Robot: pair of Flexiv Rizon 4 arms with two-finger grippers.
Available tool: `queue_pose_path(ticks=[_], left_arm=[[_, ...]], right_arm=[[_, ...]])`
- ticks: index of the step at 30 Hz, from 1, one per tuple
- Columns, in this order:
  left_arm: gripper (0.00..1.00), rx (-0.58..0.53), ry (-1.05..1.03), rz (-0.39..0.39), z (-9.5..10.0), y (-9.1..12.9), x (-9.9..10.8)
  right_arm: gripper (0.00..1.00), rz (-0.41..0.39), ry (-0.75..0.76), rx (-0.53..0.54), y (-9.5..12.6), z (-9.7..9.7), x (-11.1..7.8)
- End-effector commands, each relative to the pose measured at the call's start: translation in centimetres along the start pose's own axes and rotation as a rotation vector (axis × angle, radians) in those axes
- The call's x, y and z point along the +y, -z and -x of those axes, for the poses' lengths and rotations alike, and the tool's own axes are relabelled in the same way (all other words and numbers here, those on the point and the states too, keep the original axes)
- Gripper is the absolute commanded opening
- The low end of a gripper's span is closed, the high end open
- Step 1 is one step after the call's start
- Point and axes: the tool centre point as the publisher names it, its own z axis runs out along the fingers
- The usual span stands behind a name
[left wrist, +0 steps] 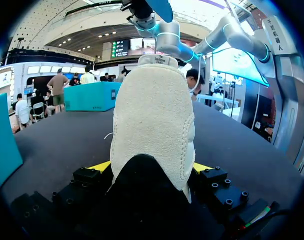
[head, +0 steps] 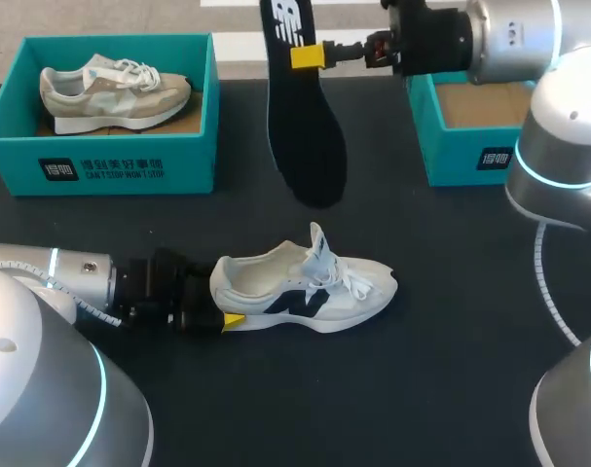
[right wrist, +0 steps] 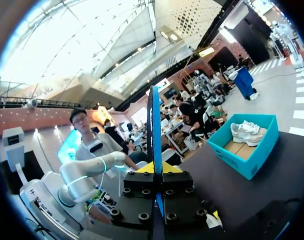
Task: Take the shoe out of the shoebox, open the shoe tongue, remove and reinsert the insole, then place the shoe into the shoebox
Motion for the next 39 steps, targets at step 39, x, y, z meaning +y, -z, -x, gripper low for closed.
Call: queue_pose_path(ticks=[39], left_arm=[[0.00, -0.002, 0.000, 0.000, 0.0, -0.1, 0.3]], right_arm=[[0.00, -0.031, -0.163, -0.048, 4.0, -9.5, -2.7]])
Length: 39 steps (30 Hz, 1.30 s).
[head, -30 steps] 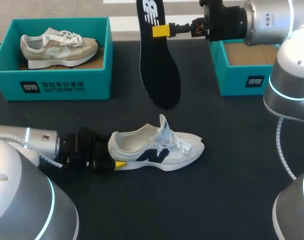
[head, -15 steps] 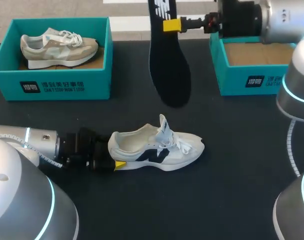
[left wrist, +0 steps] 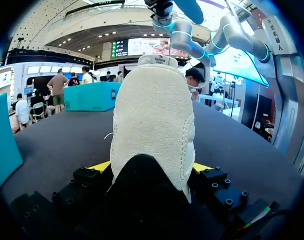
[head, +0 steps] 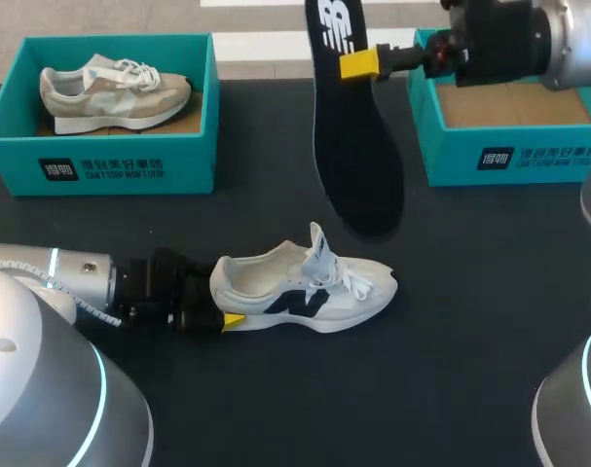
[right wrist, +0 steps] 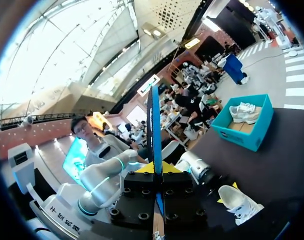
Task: Take the shoe out of the shoebox, open the shoe tongue, remove and reinsert the insole, then place the shoe into the shoebox
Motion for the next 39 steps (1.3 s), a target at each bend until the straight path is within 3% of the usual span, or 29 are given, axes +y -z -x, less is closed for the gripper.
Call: queue_pose_path(ticks=[1, 23, 39], left_arm=[[0.00, -0.002, 0.000, 0.000, 0.0, -0.1, 0.3], [0.00, -0.002, 0.000, 0.000, 0.0, -0.1, 0.3], [0.00, -0.002, 0.000, 0.000, 0.0, -0.1, 0.3]], right_arm=[[0.00, 0.019, -0.008, -0.021, -0.4, -1.3, -1.0], [0.00, 0.017, -0.055, -0.016, -0.7, -4.5, -6.0], [0.00, 0.000, -0.014, -0.001, -1.3, -5.5, -5.7]])
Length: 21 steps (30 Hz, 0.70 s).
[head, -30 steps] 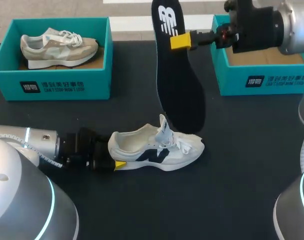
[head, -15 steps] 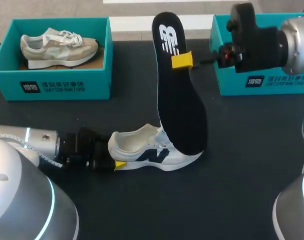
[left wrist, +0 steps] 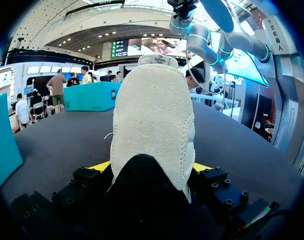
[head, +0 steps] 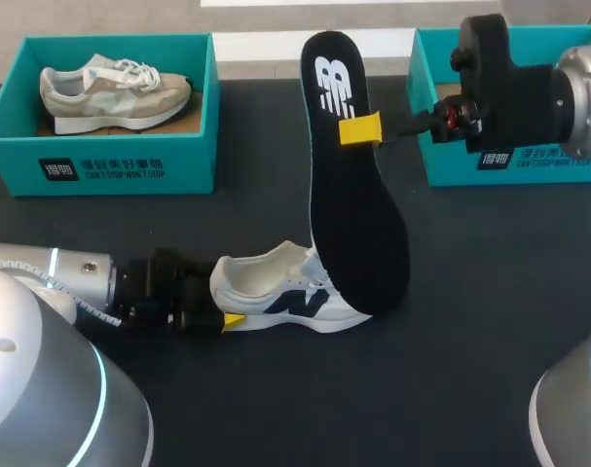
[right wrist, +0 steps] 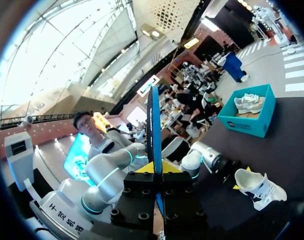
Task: Take the shoe out of the shoebox, open the shoe tongue, remove and reinsert the insole, then place the shoe into the shoebox
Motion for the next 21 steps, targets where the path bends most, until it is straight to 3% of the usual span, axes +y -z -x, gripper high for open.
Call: queue_pose_path(ticks=[1, 18, 20, 21], left_arm=[[0.00, -0.002, 0.000, 0.000, 0.00, -0.10, 0.32], [0.00, -0.002, 0.000, 0.000, 0.00, -0.10, 0.32], [0.00, 0.015, 0.007, 0.001, -0.30, 0.19, -0.39], [0.13, 0.024, 0.004, 0.005, -0.43, 0.40, -0.56]], right_arm=[[0.00, -0.009, -0.001, 0.001, -0.49, 0.31, 0.62], [0.00, -0.009, -0.001, 0.001, -0.49, 0.31, 0.62], [0.00, -0.009, -0.001, 0.001, -0.49, 0.31, 0.62], [0.00, -0.009, -0.001, 0.001, -0.49, 0.31, 0.62]])
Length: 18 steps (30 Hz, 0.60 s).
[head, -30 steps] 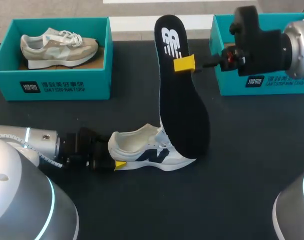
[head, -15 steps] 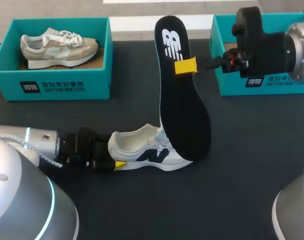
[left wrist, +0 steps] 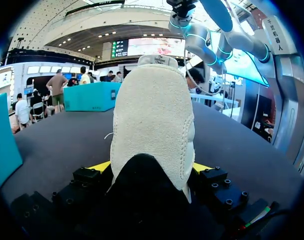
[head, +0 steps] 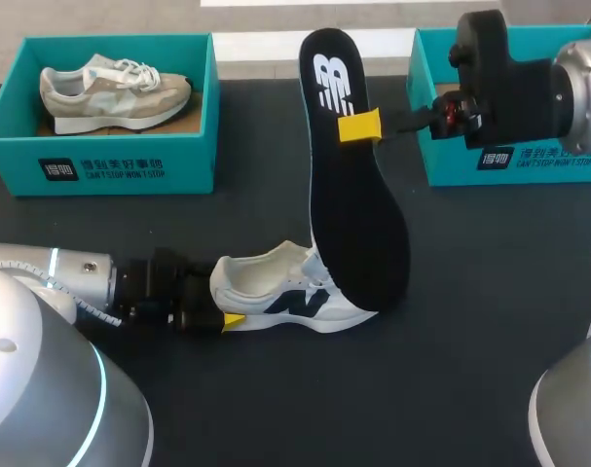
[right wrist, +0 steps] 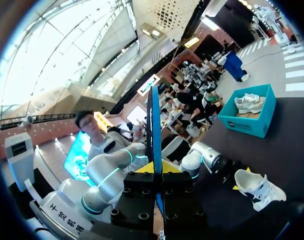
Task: Take the shoe out of the shoebox, open the shoe tongue, remove and reinsert the insole, then place the shoe into the shoebox
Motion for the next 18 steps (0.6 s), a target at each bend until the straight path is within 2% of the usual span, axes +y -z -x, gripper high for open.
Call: queue_pose_path(ticks=[1, 2, 9, 15, 17, 18], left_arm=[[0.56, 0.032, 0.007, 0.011, -0.5, 0.6, -0.5], [1.00, 0.018, 0.018, 0.022, -0.5, 0.9, -0.6], [1.00, 0.003, 0.032, 0.060, -1.0, 2.5, -1.6], [1.00, 0.008, 0.077, 0.191, -1.3, 3.7, -2.6], [1.00, -0.028, 0.062, 0.239, -1.1, 4.2, -2.9], [1.00, -0.028, 0.062, 0.239, -1.1, 4.2, -2.9]], right_arm=[[0.00, -0.004, -0.001, 0.000, -0.5, 0.2, 0.3], [0.00, -0.004, -0.001, 0.000, -0.5, 0.2, 0.3], [0.00, -0.004, -0.001, 0.000, -0.5, 0.2, 0.3], [0.00, -0.004, -0.001, 0.000, -0.5, 0.2, 0.3], [0.00, -0.004, -0.001, 0.000, -0.5, 0.2, 0.3], [0.00, -0.004, -0.001, 0.000, -0.5, 0.2, 0.3]])
